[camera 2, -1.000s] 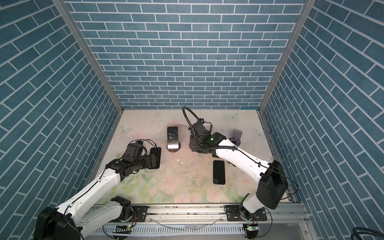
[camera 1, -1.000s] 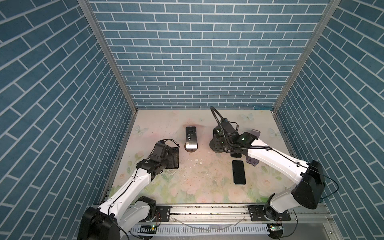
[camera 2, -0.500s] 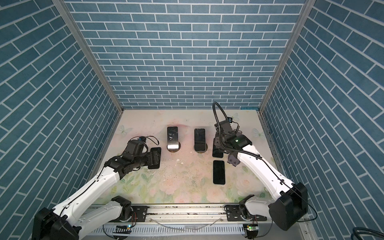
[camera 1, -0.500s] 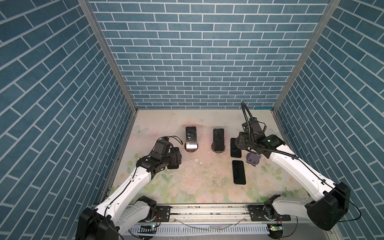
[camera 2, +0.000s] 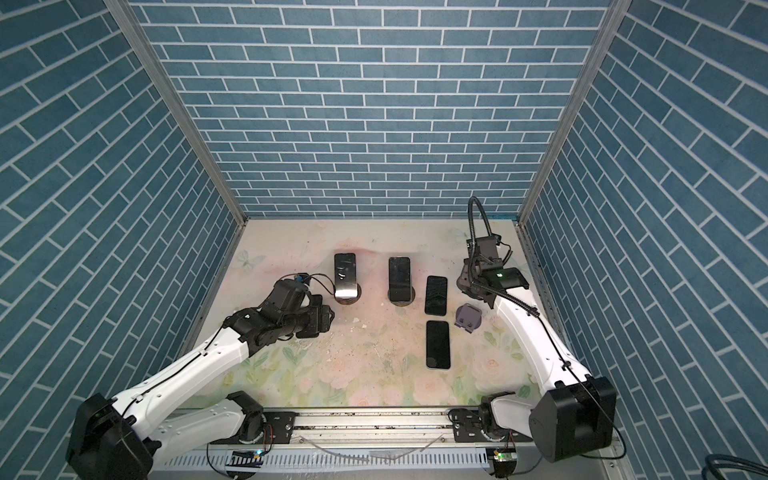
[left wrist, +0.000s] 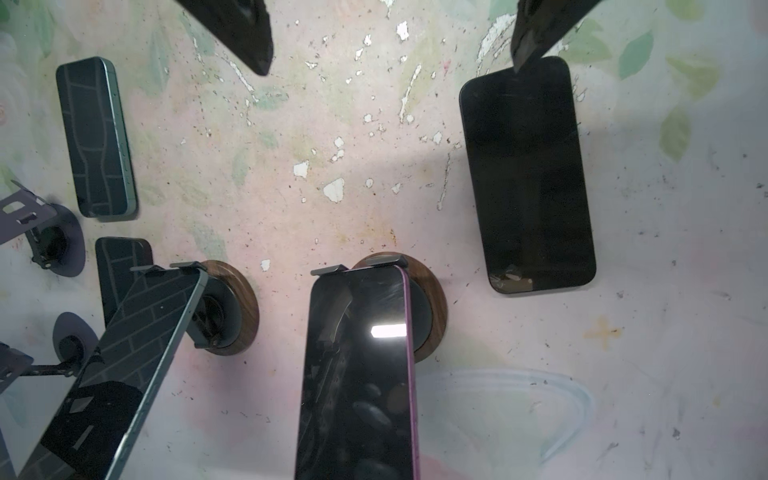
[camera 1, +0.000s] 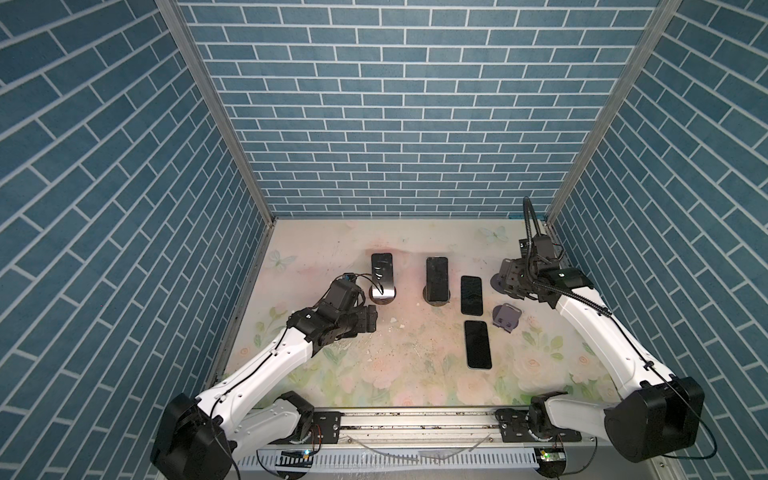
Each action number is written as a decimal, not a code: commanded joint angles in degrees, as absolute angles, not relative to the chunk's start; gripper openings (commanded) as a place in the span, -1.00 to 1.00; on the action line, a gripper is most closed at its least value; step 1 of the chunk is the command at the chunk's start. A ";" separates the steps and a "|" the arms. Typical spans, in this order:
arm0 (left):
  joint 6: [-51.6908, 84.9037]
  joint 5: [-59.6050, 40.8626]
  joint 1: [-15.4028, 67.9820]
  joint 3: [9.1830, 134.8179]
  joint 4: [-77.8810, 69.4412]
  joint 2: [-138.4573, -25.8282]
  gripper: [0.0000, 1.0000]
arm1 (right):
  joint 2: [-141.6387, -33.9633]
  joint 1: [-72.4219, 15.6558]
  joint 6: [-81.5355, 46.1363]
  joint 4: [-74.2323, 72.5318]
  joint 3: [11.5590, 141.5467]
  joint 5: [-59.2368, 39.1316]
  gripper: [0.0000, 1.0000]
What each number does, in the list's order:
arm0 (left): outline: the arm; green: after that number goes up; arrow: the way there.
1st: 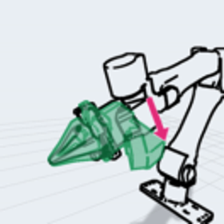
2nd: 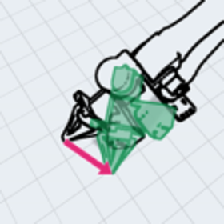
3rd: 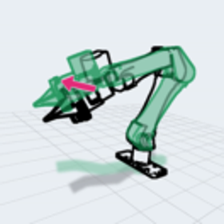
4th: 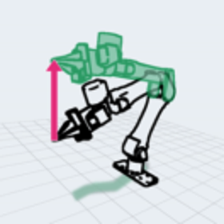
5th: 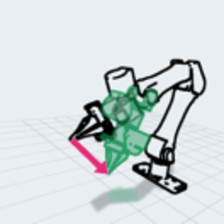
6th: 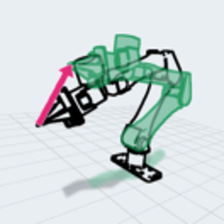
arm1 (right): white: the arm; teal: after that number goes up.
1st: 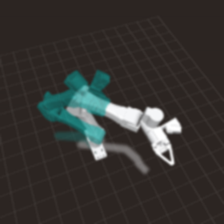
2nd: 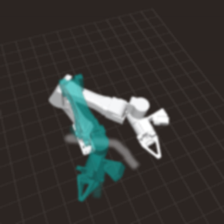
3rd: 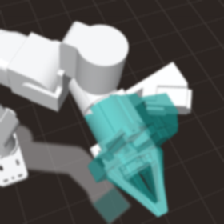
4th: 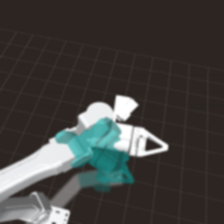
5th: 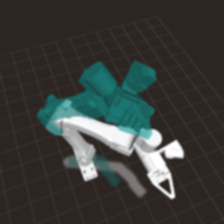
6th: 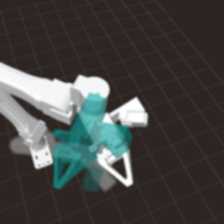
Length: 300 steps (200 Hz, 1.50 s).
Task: Remove the phone from the phone stand
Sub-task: 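Lower the grey stand at the far corner and open the right gripper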
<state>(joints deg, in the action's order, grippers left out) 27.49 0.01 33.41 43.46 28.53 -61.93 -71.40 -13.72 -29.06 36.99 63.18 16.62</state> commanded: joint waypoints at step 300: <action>28.72 10.11 38.41 47.99 28.73 -67.45 0.86 | -83.92 6.07 -28.00 24.75 51.23 6.62 0.68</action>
<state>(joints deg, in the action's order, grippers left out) 28.73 8.49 38.17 47.40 27.55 -68.58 -85.58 5.91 -28.16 22.50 51.59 6.48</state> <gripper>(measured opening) 0.928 0.786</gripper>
